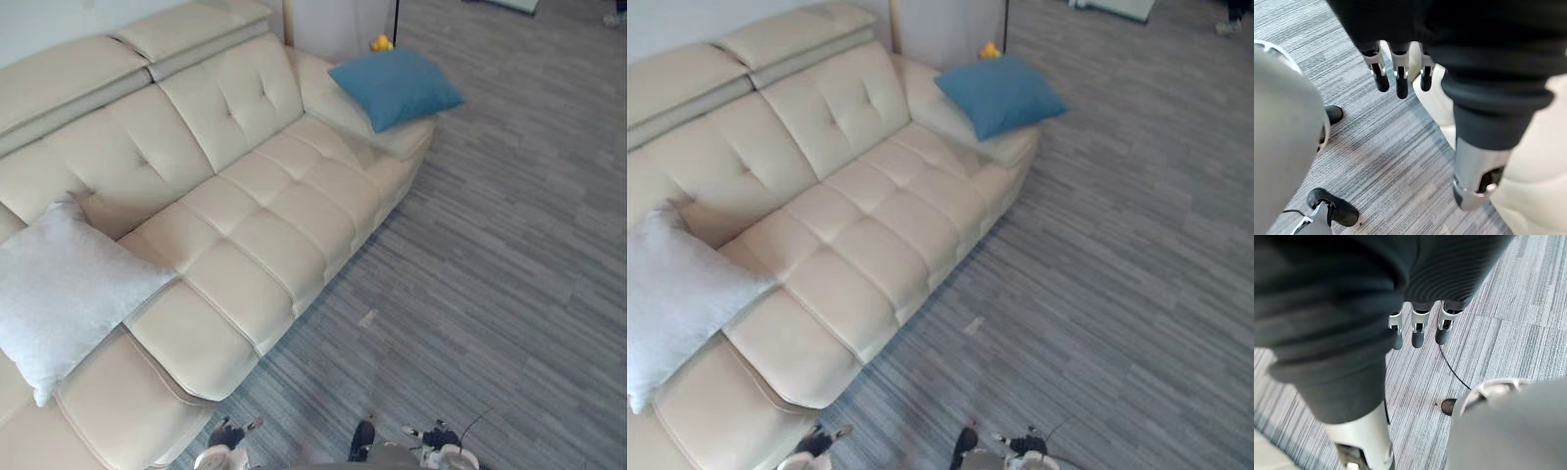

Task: Pick up cushions and gather them together orderly.

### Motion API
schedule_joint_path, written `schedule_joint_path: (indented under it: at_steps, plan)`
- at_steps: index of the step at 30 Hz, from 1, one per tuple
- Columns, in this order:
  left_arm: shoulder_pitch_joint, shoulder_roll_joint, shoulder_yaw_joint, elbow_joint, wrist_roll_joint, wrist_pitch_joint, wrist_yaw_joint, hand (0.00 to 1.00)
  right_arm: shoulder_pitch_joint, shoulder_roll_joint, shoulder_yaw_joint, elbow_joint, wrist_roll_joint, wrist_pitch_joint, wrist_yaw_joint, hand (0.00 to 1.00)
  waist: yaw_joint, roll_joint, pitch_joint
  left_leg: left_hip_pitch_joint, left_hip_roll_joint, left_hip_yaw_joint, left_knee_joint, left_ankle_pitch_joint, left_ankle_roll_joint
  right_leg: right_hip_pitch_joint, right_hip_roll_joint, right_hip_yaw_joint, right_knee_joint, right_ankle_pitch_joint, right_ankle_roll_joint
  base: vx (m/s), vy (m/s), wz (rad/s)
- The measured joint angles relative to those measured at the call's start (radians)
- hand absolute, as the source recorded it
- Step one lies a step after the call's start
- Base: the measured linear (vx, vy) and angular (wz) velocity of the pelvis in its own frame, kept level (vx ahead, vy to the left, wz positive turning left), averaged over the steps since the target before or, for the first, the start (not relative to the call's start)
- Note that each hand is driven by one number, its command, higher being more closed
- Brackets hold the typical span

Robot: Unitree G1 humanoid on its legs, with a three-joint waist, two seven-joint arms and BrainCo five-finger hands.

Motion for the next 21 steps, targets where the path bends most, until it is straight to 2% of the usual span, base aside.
schedule_joint_path:
  at_steps: [2, 3, 4, 5, 6, 8, 10, 11, 12, 13, 14, 15, 17, 18, 21]
  plan:
    - [0.000, 0.001, 0.008, -0.006, 0.008, 0.000, 0.000, 0.00, 0.005, 0.001, 0.000, -0.003, 0.007, 0.000, -0.006, 0.00, -0.001, 0.002, 0.009, -0.059, 0.082, -0.041, 0.265, 0.004, 0.007, 0.044, 0.015, 0.022, 0.003, -0.027, -0.007, 0.17, -0.157, -0.37]
    - [0.007, 0.000, 0.014, -0.014, 0.008, 0.000, 0.000, 0.00, 0.006, 0.008, 0.008, -0.006, 0.019, 0.000, -0.008, 0.00, 0.005, -0.001, 0.024, -0.117, 0.143, -0.092, 0.455, 0.019, 0.058, 0.078, 0.028, 0.056, 0.005, -0.044, -0.020, 0.16, -0.063, -0.61]
    - [0.014, -0.001, 0.014, -0.026, 0.007, -0.003, 0.000, 0.00, 0.004, 0.009, 0.011, -0.008, 0.021, 0.000, -0.011, 0.00, 0.011, 0.005, 0.026, -0.157, 0.155, -0.146, 0.550, -0.012, 0.076, 0.091, 0.034, 0.078, 0.012, -0.059, -0.021, 0.17, 0.000, -0.93]
    - [0.015, -0.003, 0.013, -0.047, 0.008, -0.005, -0.001, 0.00, -0.007, 0.017, 0.012, -0.008, 0.022, 0.000, -0.016, 0.00, 0.016, 0.007, 0.028, -0.237, 0.122, -0.243, 0.629, -0.085, 0.057, 0.097, 0.037, 0.125, 0.027, -0.088, -0.033, 0.14, 0.065, -0.87]
    - [0.015, -0.003, 0.013, -0.053, 0.008, -0.006, -0.001, 0.00, -0.008, 0.022, 0.012, -0.008, 0.023, 0.000, -0.017, 0.00, 0.019, 0.006, 0.028, -0.265, 0.102, -0.275, 0.624, -0.104, 0.053, 0.100, 0.038, 0.147, 0.026, -0.093, -0.034, 0.15, 0.061, -1.01]
    - [0.016, -0.014, 0.014, -0.075, 0.007, -0.012, 0.000, 0.00, -0.012, 0.039, 0.022, -0.012, 0.031, -0.001, -0.020, 0.00, 0.042, 0.001, 0.031, -0.356, 0.021, -0.355, 0.516, -0.143, 0.054, 0.101, 0.039, 0.236, 0.026, -0.100, -0.022, 0.19, 0.125, -1.09]
    - [0.016, -0.021, 0.021, -0.085, 0.007, -0.013, 0.002, 0.00, -0.008, 0.038, 0.025, -0.012, 0.036, 0.000, -0.026, 0.00, 0.050, 0.001, 0.032, -0.385, -0.035, -0.431, 0.396, -0.141, 0.044, 0.103, 0.037, 0.288, 0.028, -0.110, -0.005, 0.17, 0.184, -0.94]
    - [0.017, -0.026, 0.033, -0.084, 0.007, -0.014, 0.003, 0.00, -0.007, 0.035, 0.033, -0.012, 0.037, 0.000, -0.027, 0.00, 0.057, 0.003, 0.030, -0.380, -0.072, -0.508, 0.279, -0.123, 0.027, 0.102, 0.042, 0.324, 0.033, -0.120, 0.019, 0.19, 0.280, -1.14]
    - [0.018, -0.032, 0.039, -0.084, 0.003, -0.017, 0.004, 0.00, -0.007, 0.030, 0.042, -0.007, 0.037, 0.000, -0.029, 0.00, 0.067, 0.004, 0.029, -0.366, -0.092, -0.548, 0.233, -0.056, 0.037, 0.102, 0.051, 0.367, 0.041, -0.130, 0.039, 0.28, 0.330, -1.10]
    - [0.020, -0.019, 0.042, -0.083, 0.007, -0.020, 0.004, 0.00, -0.005, 0.043, 0.043, -0.007, 0.037, 0.000, -0.030, 0.00, 0.066, -0.005, 0.018, -0.352, -0.102, -0.518, 0.222, -0.081, 0.054, 0.108, 0.041, 0.393, 0.024, -0.131, 0.043, 0.30, 0.256, -0.93]
    - [0.019, -0.006, 0.042, -0.083, 0.007, -0.022, 0.004, 0.00, -0.003, 0.059, 0.048, -0.009, 0.036, -0.001, -0.034, 0.00, 0.061, -0.033, 0.011, -0.338, -0.110, -0.482, 0.210, -0.095, 0.059, 0.114, 0.022, 0.406, 0.015, -0.119, 0.060, 0.35, 0.218, -0.89]
    - [0.020, 0.003, 0.043, -0.083, 0.008, -0.021, 0.004, 0.00, 0.002, 0.067, 0.051, -0.009, 0.036, -0.001, -0.034, 0.00, 0.070, -0.052, 0.003, -0.320, -0.111, -0.434, 0.209, -0.121, 0.064, 0.106, 0.008, 0.414, 0.026, -0.117, 0.064, 0.34, 0.198, -0.86]
    - [0.019, 0.006, 0.042, -0.079, 0.008, -0.020, 0.004, 0.00, 0.004, 0.068, 0.052, -0.010, 0.036, -0.001, -0.033, 0.00, 0.073, -0.054, 0.001, -0.281, -0.111, -0.382, 0.204, -0.136, 0.081, 0.099, -0.008, 0.410, 0.063, -0.117, 0.066, 0.32, 0.178, -0.82]
    - [0.019, 0.007, 0.040, -0.072, 0.008, -0.012, 0.004, 0.00, 0.007, 0.067, 0.052, -0.012, 0.036, -0.001, -0.032, 0.00, 0.073, -0.050, 0.002, -0.240, -0.112, -0.343, 0.186, -0.147, 0.089, 0.077, -0.017, 0.403, 0.134, -0.121, 0.075, 0.30, 0.138, -0.85]
    - [0.014, 0.012, -0.008, -0.061, 0.007, -0.001, 0.003, 0.00, 0.002, 0.064, 0.058, -0.050, 0.025, -0.005, -0.022, 0.00, 0.066, -0.035, 0.011, -0.140, -0.116, -0.319, 0.136, -0.155, 0.104, -0.078, -0.054, 0.342, 0.470, -0.091, 0.177, 0.30, 0.078, -0.63]
